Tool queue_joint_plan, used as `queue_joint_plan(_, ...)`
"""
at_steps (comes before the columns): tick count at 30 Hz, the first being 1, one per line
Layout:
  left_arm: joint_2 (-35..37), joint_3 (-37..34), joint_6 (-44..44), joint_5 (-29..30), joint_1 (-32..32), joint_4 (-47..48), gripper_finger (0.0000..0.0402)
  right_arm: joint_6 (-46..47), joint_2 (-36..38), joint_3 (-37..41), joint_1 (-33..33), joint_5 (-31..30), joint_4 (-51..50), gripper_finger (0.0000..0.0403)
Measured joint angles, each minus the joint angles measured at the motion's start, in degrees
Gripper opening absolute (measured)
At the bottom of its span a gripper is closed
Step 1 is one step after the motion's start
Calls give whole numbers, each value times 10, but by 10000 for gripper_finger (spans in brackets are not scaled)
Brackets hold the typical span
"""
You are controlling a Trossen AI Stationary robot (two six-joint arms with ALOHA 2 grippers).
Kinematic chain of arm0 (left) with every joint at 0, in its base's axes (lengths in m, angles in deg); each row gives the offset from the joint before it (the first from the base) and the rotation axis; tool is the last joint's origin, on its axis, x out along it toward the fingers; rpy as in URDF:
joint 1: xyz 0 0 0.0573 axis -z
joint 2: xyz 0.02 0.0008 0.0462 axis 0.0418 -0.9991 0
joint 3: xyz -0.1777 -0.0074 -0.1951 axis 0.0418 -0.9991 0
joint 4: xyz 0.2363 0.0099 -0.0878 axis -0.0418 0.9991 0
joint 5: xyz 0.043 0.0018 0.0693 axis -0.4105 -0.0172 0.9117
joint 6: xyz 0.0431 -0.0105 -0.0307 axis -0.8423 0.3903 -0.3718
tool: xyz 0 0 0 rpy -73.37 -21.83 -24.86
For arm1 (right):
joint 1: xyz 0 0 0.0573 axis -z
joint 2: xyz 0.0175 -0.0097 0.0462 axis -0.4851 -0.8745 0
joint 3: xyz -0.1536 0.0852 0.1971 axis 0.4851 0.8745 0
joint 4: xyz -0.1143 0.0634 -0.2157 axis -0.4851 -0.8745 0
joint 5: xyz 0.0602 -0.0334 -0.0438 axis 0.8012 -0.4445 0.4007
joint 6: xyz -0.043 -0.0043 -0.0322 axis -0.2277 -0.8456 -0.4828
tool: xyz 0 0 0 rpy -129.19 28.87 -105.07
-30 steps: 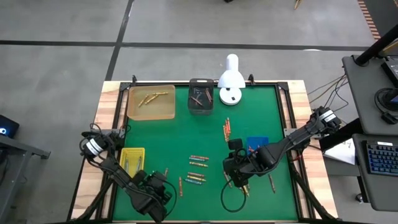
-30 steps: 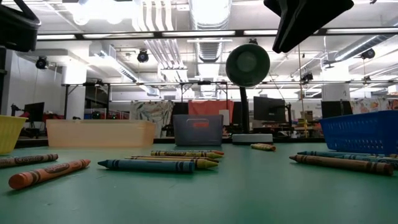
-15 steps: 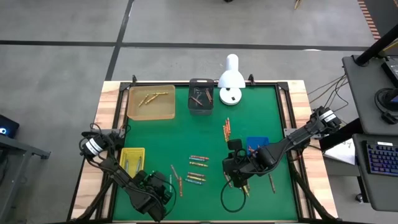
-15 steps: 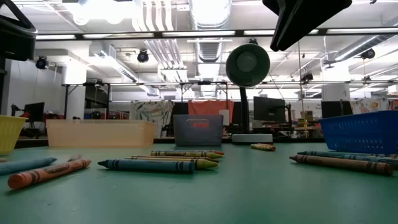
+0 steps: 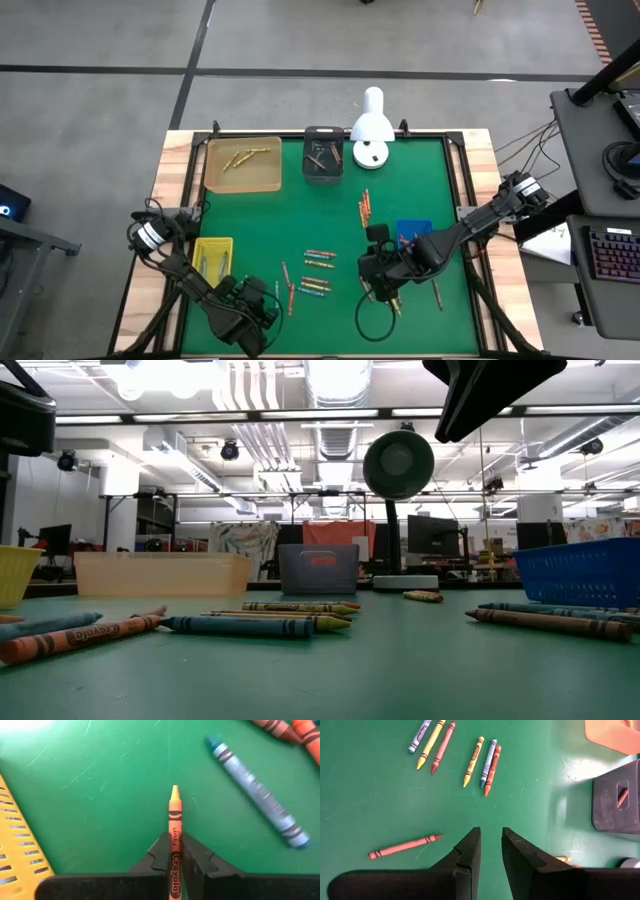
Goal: Sort crayons
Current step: Put the orange crayon into the blue bin
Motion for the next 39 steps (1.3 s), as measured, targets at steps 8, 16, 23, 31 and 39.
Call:
queue_joint_plan(8, 18, 14, -11, 73, 2, 4, 1, 10, 0, 57, -11, 0, 34, 68)
queue_joint_plan(16, 126, 15, -99, 221, 2, 26, 1, -34, 0, 124, -6, -1, 137, 68)
queue_joint_plan(23, 221, 6, -217, 363, -17, 31, 0, -118, 1, 118, 35, 0, 203, 68)
queue_joint_plan(31, 288, 2, -391, 399, -94, 34, 0, -208, 1, 76, 100, 0, 242, 68)
queue_joint_plan(39, 374, -2, -553, 373, -188, 53, 0, -257, 14, 43, 155, 2, 207, 68)
